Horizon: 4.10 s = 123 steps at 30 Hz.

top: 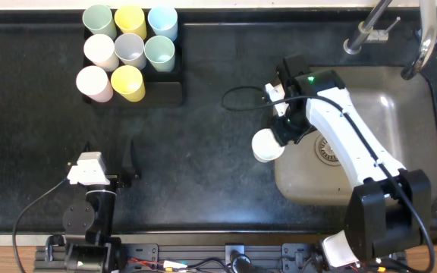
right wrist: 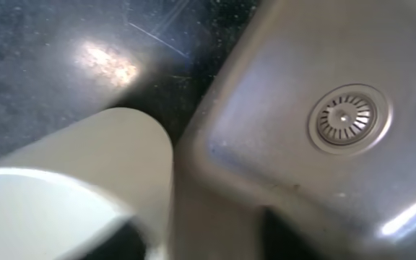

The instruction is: Store Cups

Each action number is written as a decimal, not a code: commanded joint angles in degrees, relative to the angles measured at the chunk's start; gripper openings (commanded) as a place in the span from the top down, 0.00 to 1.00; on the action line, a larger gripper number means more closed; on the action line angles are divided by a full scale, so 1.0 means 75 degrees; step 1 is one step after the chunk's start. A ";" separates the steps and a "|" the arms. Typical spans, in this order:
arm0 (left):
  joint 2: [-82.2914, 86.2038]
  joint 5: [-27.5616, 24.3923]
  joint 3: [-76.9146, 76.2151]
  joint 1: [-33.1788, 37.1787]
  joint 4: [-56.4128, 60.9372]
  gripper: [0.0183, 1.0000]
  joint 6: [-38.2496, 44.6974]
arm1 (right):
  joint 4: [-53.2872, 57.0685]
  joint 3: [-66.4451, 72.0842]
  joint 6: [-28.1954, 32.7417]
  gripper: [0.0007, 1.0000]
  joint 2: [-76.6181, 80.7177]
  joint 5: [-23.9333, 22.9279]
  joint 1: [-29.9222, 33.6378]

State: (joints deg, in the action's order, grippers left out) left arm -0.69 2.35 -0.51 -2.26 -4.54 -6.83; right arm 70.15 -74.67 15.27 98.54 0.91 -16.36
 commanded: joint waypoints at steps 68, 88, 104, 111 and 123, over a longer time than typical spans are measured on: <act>0.0070 -0.0023 0.0009 0.0000 -0.0015 0.00 0.0140 | 0.0781 -0.9745 -0.1306 0.96 0.6114 0.0067 -0.3147; 0.0070 -0.0023 0.0009 0.0000 -0.0015 0.00 0.0140 | 0.0702 -0.9742 -0.1209 0.29 0.6309 -0.0321 -0.3153; 0.0070 -0.0023 0.0009 0.0000 -0.0015 0.00 0.0140 | 0.0653 -1.1025 -0.1338 0.01 0.6172 -0.1081 -0.3107; 0.0070 -0.0023 0.0009 0.0000 -0.0015 0.00 0.0140 | 0.1317 -1.2415 -0.1953 0.00 0.5295 -0.1792 -0.2704; 0.0070 -0.0023 0.0009 0.0000 -0.0015 0.00 0.0140 | 0.2401 -0.8728 -0.2903 0.00 0.0052 -0.2247 0.0481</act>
State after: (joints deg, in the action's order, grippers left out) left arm -0.69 2.33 -0.51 -2.26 -4.56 -6.85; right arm 87.53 -151.17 -3.03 110.50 -14.63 -16.32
